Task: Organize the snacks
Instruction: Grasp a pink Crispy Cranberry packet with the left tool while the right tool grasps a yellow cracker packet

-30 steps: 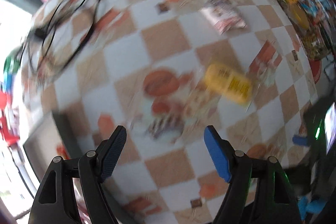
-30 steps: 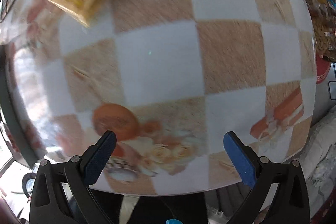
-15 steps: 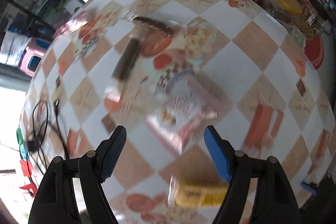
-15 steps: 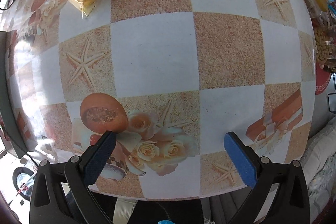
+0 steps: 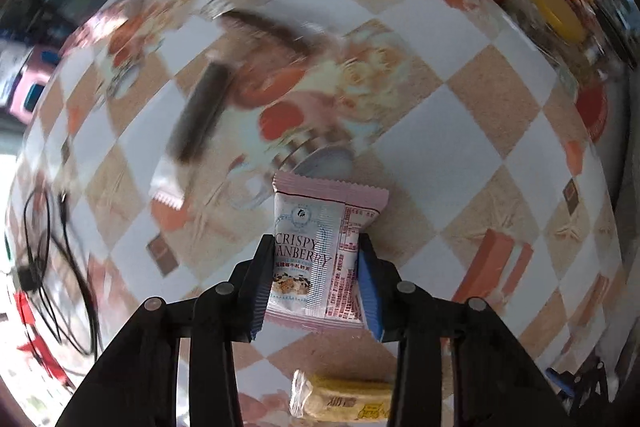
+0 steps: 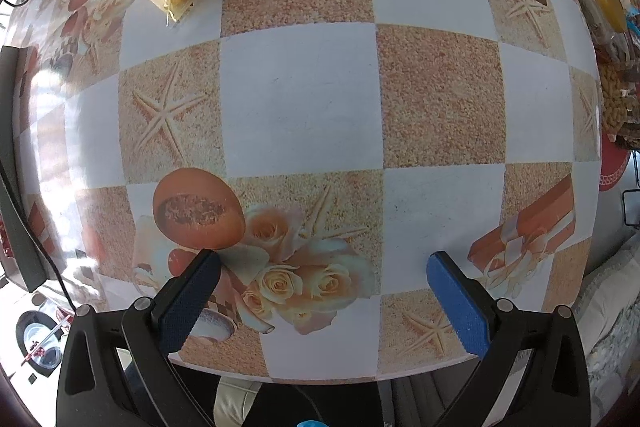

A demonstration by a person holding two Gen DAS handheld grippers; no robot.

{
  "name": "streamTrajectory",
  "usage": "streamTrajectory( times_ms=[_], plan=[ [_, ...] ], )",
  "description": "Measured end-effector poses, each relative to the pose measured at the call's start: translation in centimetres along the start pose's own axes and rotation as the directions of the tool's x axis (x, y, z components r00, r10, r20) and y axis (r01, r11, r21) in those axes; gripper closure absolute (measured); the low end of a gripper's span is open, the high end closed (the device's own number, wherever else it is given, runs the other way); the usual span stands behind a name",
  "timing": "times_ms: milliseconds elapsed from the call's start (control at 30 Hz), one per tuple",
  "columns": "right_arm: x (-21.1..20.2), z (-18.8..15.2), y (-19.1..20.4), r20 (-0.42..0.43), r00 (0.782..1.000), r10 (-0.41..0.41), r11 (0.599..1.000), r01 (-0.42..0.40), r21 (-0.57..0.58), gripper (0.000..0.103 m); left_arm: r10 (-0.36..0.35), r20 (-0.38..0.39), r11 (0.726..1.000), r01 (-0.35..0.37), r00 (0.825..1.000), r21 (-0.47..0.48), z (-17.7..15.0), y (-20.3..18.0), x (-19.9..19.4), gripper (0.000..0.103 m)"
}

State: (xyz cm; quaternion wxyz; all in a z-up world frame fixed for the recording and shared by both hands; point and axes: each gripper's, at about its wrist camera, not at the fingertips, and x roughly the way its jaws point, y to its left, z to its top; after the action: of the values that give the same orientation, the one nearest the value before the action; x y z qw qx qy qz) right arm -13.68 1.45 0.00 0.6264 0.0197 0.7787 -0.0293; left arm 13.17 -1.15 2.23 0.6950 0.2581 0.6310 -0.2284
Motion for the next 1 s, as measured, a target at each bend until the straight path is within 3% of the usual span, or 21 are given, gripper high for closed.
streamTrajectory(
  times_ms=[167,367,567,700,800,900,1000],
  plan=[
    [0.4,0.0,0.1,-0.01,1.0,-0.002,1.0,0.002,0.007,0.0,0.038,0.002,0.993,-0.038,0.999,-0.116,-4.9,3.8,-0.1,0.061],
    [0.4,1.4,0.6,-0.011,1.0,-0.006,1.0,0.006,-0.01,0.0,0.036,-0.052,0.936,-0.051,0.998,-0.349,-14.5,10.5,0.3,0.061],
    [-1.2,6.0,3.6,0.061,0.997,-0.037,0.988,0.045,-0.146,0.0,-0.017,-0.09,0.886,-0.027,0.996,-0.462,-22.4,10.4,0.1,0.06],
    [-3.4,9.9,5.5,0.156,0.985,-0.069,0.969,0.103,-0.223,0.0,-0.069,-0.094,0.859,0.011,0.993,-0.512,-25.0,9.6,0.3,0.058],
    [-4.2,12.1,6.6,0.18,0.982,-0.064,0.956,0.112,-0.273,0.0,-0.077,-0.085,0.85,0.021,0.993,-0.527,-25.5,9.9,0.5,0.056],
    [-4.0,13.9,7.4,0.161,0.986,-0.048,0.951,0.095,-0.295,0.0,-0.079,-0.085,0.857,0.024,0.993,-0.515,-26.4,9.5,0.4,0.042],
    [-3.8,15.2,7.7,0.137,0.99,-0.034,0.956,0.072,-0.285,0.006,-0.069,-0.089,0.861,0.015,0.994,-0.508,-25.7,9.9,0.9,0.03]
  ],
)
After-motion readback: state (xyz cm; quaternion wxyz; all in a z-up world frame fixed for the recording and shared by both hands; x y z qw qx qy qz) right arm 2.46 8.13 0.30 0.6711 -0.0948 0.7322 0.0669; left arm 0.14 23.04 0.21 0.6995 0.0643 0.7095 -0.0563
